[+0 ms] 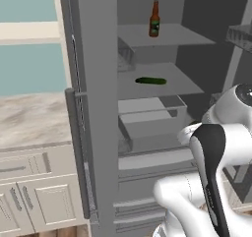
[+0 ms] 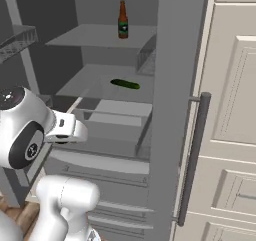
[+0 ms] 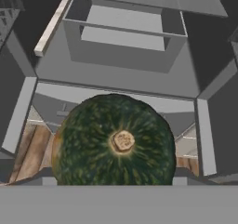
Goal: Place the beer on the top shelf of the fridge to keep it out of children's reach, and place the cucumber and squash on lower shelves for easy access.
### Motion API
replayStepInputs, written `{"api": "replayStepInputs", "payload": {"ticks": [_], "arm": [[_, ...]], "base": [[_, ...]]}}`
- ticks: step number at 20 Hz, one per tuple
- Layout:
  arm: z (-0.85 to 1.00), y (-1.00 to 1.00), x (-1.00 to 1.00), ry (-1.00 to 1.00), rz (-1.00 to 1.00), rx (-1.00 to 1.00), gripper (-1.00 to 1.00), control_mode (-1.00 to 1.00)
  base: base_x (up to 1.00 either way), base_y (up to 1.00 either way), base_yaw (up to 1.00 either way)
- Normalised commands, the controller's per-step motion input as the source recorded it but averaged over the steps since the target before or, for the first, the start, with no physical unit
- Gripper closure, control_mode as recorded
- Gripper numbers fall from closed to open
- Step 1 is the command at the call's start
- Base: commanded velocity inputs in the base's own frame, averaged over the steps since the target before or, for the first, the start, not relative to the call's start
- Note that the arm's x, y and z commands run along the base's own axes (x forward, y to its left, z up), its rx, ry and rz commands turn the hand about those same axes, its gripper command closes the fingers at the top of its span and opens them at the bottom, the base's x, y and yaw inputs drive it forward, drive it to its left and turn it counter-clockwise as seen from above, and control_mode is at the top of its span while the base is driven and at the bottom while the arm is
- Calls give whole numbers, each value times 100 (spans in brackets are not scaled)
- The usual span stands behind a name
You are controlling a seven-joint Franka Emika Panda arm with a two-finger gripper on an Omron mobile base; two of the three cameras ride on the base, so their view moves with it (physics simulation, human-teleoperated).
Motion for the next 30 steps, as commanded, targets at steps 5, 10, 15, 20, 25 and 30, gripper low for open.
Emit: {"api": "replayStepInputs", "payload": {"ticks": [5,10,15,20,25,30], "arm": [[0,0,0,0,0,0,100,100],[0,0,0,0,0,0,100,100],[0,0,0,0,0,0,100,100],[0,0,0,0,0,0,100,100],[0,0,0,0,0,0,100,100],[0,-1,21,-6,0,0,100,-100]], "base": [[46,-36,0],[43,-16,0],[47,-8,0],[49,-11,0],[44,-6,0],[16,-1,0]]}}
